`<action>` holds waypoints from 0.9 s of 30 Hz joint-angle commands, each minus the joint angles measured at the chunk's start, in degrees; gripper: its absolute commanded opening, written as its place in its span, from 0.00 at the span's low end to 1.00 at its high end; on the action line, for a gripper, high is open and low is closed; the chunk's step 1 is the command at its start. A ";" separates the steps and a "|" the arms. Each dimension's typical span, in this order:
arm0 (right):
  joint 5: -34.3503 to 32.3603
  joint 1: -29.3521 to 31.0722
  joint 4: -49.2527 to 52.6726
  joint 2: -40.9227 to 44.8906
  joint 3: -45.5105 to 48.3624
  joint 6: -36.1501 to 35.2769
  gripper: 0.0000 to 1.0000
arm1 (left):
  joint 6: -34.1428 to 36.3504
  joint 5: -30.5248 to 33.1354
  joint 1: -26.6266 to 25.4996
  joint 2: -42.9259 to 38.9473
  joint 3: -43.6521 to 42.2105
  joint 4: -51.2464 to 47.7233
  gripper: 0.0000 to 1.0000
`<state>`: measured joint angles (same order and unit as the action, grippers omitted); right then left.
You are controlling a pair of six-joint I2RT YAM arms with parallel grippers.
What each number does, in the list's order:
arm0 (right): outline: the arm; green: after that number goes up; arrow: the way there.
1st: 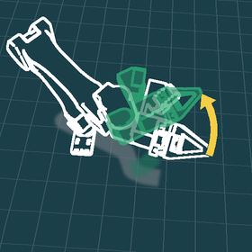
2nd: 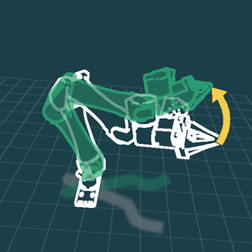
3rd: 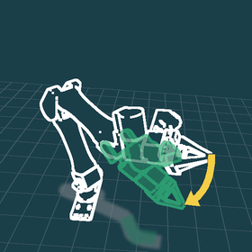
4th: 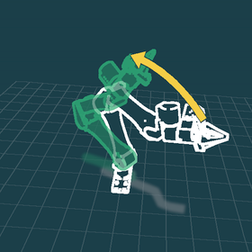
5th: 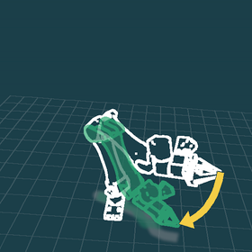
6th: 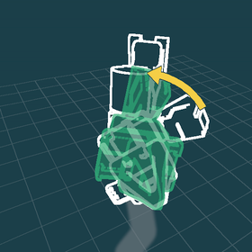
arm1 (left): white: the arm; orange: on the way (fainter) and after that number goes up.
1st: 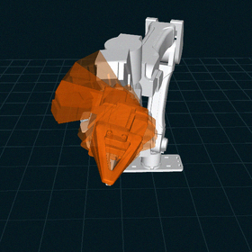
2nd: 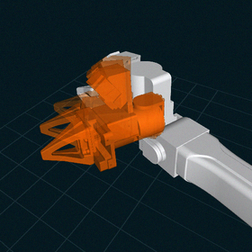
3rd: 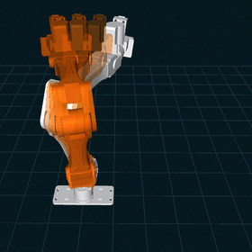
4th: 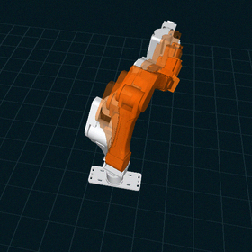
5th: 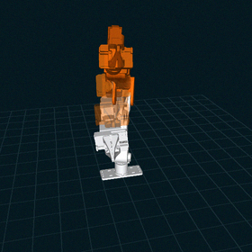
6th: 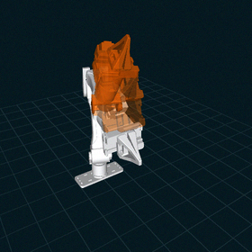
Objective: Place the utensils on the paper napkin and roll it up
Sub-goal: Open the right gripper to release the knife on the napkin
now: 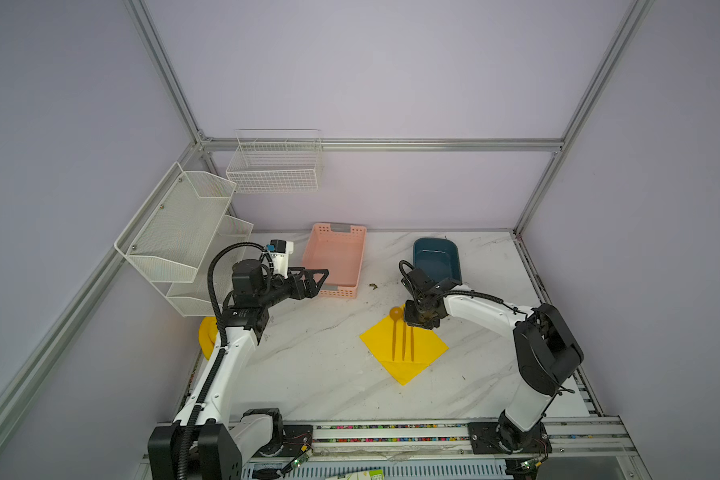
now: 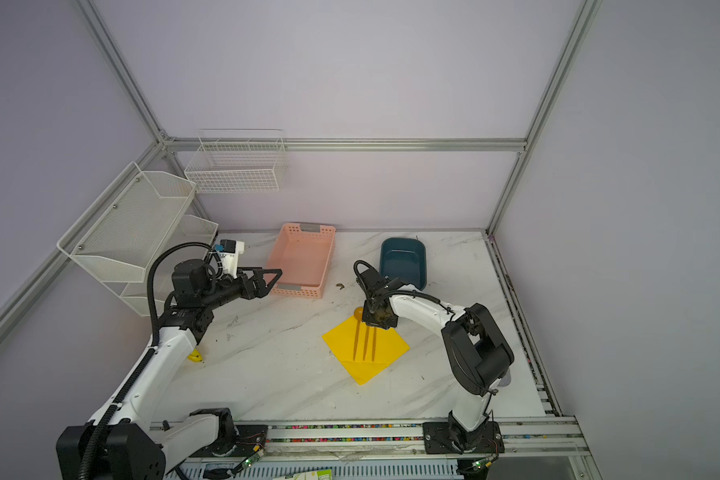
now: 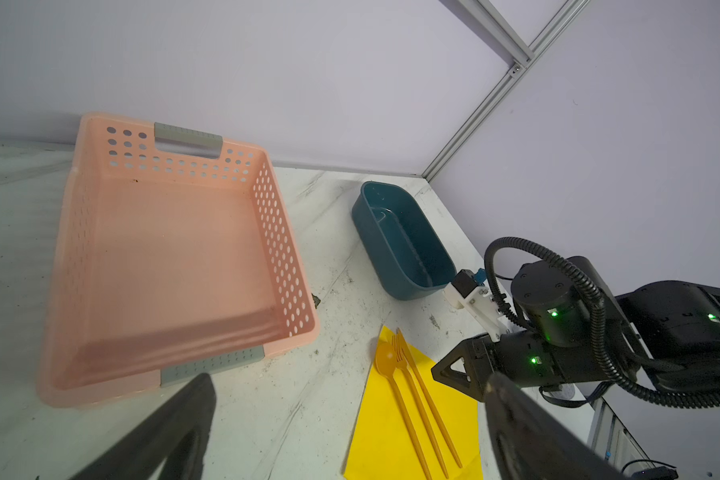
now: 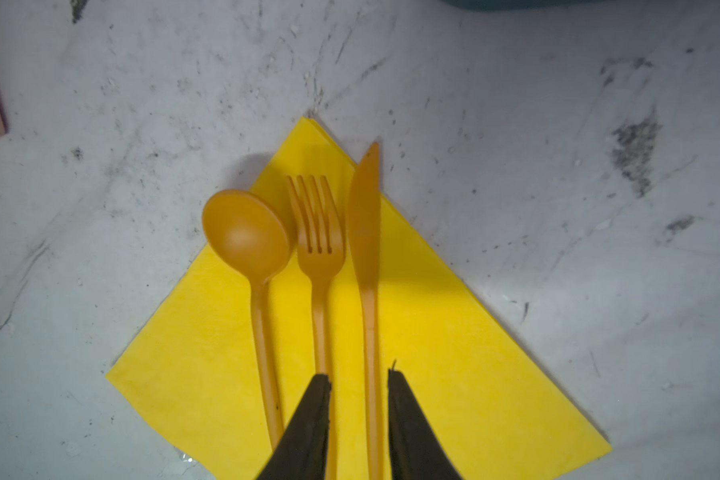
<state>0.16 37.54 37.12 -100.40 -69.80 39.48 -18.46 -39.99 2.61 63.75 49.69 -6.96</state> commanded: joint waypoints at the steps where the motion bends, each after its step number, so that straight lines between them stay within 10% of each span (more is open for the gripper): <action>1: -1.66 0.34 1.68 -0.11 -0.87 -0.01 0.34 | 0.56 0.40 0.33 -0.57 -2.23 0.95 1.00; 27: -2.27 0.34 -2.72 -5.23 2.28 0.24 0.31 | 1.02 1.00 0.24 -1.08 -2.14 0.37 1.00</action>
<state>-0.71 37.56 34.35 -104.71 -68.29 39.18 -18.41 -38.74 2.61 63.75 49.69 -7.44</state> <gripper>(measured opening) 0.317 0.996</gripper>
